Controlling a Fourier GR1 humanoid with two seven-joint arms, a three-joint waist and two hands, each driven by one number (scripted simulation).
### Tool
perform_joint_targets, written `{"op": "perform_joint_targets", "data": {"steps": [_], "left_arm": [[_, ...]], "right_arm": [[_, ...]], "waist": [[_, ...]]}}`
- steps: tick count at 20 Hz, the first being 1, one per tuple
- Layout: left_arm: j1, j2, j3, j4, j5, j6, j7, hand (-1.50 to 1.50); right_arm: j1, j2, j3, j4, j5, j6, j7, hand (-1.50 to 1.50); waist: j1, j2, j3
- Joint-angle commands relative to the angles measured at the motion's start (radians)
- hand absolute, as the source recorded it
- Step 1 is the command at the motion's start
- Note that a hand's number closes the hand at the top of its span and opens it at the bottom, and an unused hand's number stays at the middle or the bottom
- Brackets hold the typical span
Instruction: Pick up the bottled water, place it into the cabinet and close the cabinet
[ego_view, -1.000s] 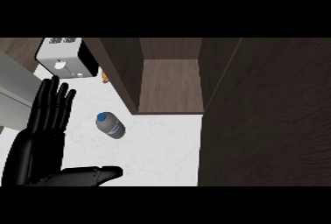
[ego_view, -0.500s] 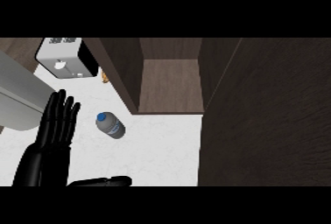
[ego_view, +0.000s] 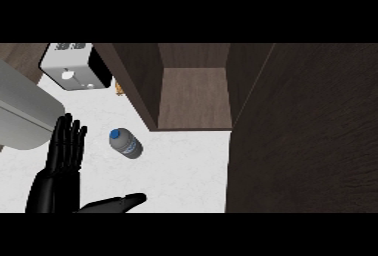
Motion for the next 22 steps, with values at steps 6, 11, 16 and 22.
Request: {"op": "perform_joint_targets", "data": {"steps": [6,11,16,22], "left_arm": [[-0.096,-0.001,0.068,0.317,0.056,0.05,-0.187,-1.5],[-0.129,0.007,0.193,0.505,0.162,-0.038,-0.325,-1.5],[-0.172,0.006,0.252,0.683,0.188,-0.04,-0.437,-1.5],[-0.27,-0.001,0.308,0.945,0.236,-0.021,-0.632,-1.5]], "right_arm": [[0.111,-0.028,0.003,-0.093,0.011,0.027,-0.053,-1.5],[0.192,-0.025,0.071,-0.147,0.048,0.034,-0.084,-1.5],[0.278,-0.08,0.007,-0.134,-0.008,0.09,-0.186,-1.5],[0.345,-0.098,-0.037,-0.153,-0.058,0.117,-0.247,-1.5]], "waist": [[-0.005,0.001,0.0],[-0.01,0.001,-0.001],[-0.016,0.0,0.0],[-0.02,0.001,-0.001]]}}
